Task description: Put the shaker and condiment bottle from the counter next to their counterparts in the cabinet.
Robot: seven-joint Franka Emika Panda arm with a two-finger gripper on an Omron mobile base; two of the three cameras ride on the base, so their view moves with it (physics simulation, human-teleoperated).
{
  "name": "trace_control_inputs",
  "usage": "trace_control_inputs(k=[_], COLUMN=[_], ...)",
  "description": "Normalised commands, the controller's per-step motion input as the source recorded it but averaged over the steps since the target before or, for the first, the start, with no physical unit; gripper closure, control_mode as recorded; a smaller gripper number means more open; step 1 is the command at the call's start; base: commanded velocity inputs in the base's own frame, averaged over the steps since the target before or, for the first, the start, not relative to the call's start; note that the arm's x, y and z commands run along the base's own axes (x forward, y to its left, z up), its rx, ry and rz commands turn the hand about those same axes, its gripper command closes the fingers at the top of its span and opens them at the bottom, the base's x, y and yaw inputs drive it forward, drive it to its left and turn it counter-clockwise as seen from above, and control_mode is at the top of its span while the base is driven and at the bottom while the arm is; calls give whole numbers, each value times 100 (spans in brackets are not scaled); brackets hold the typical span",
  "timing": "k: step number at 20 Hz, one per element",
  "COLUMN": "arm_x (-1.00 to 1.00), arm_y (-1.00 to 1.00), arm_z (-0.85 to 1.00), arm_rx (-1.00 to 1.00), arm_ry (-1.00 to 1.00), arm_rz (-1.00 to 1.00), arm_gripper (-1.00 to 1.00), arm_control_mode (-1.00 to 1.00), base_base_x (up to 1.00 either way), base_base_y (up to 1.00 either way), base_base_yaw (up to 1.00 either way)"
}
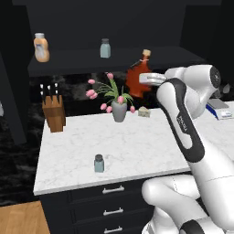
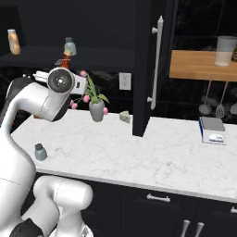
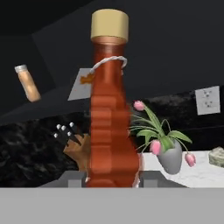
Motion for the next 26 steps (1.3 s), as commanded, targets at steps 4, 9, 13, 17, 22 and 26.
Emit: trace_control_inputs(k=[4,9,13,17,22,26], arm_x=[0,-5,-4,-1,-3,11], arm_y=[51,41,65,57,37,21], arm_z=[78,81,6,0,0,3], arm_rx=[-20,-11,-9,-6,-3,2], arm_ry=[-8,-9,-7,-28,-28,-2], arm_rz=[-2,1,13,0,0,2], arm_gripper=[100,100,100,100,100,100], arm_control_mode=[-100,-100,-100,-100,-100,-100], base_base_x=[0,0,0,0,0,0], base_base_y=[0,0,0,0,0,0], base_base_yaw=[0,0,0,0,0,0])
